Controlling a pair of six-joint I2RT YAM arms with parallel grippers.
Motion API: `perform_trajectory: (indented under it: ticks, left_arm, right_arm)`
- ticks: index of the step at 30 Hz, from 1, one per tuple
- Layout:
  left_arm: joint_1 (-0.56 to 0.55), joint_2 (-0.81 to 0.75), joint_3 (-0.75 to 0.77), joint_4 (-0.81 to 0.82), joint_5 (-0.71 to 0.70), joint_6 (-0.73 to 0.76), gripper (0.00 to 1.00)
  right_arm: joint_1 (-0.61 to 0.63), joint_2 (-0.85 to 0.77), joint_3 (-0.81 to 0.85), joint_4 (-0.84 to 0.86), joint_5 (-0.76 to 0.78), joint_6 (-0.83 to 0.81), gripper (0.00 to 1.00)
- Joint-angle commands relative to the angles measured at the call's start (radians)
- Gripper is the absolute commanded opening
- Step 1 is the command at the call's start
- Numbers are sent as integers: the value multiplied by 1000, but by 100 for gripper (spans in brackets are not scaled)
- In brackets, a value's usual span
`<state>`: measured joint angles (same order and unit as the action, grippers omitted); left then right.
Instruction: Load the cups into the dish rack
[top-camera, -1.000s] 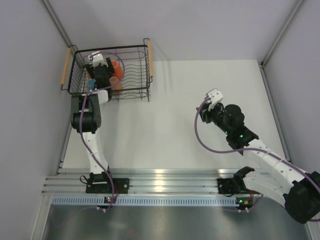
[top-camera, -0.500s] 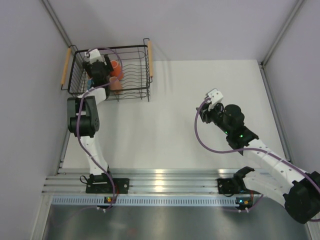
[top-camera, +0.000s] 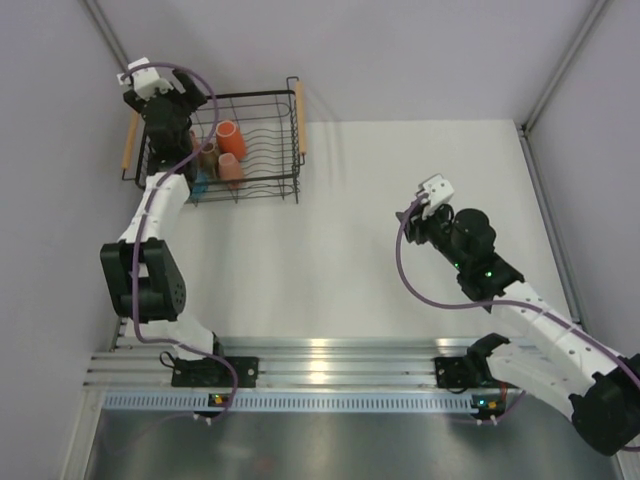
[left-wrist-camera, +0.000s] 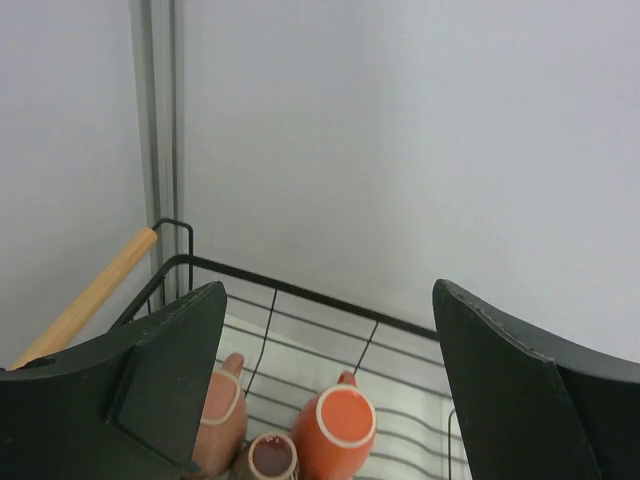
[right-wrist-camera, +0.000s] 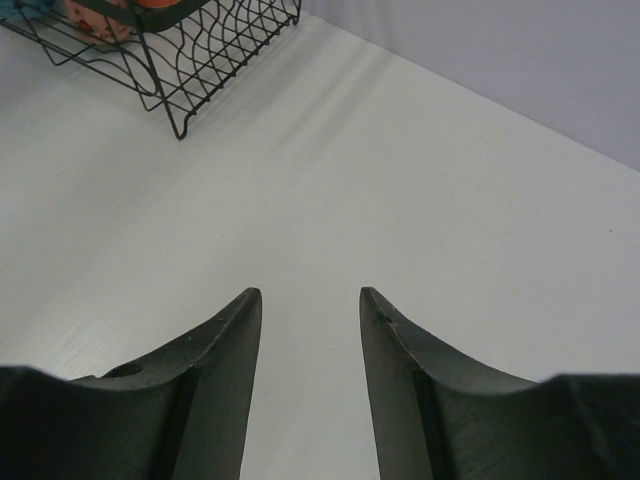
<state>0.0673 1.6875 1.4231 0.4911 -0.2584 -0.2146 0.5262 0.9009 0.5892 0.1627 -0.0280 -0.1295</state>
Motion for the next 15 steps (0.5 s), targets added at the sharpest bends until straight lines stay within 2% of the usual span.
perform_trajectory:
  ticks: [1, 3, 4, 5, 7, 11, 15]
  left_arm:
    - [-27, -87, -46, -92, 74, -13, 90]
    - [-49, -113, -44, -118, 50, 32, 90]
    - [-110, -130, -24, -137, 33, 109, 90]
    - [-136, -143, -12, -160, 33, 127, 90]
    - [-171, -167, 3, -203, 30, 100, 90]
    - [-219, -326, -25, -362, 25, 29, 90]
    - [-271, -520, -181, -486, -143, 27, 90]
  right_arm:
    - [-26, -7, 93, -46, 88, 36, 45]
    - [-43, 29, 142, -72, 140, 57, 48]
    - [-51, 42, 159, -86, 151, 89, 48]
    - [-73, 56, 178, -110, 155, 105, 50]
    - [-106, 105, 225, -132, 136, 169, 51]
    - [-192, 176, 300, -160, 45, 234, 54]
    - [-224, 265, 382, -265, 39, 237, 55]
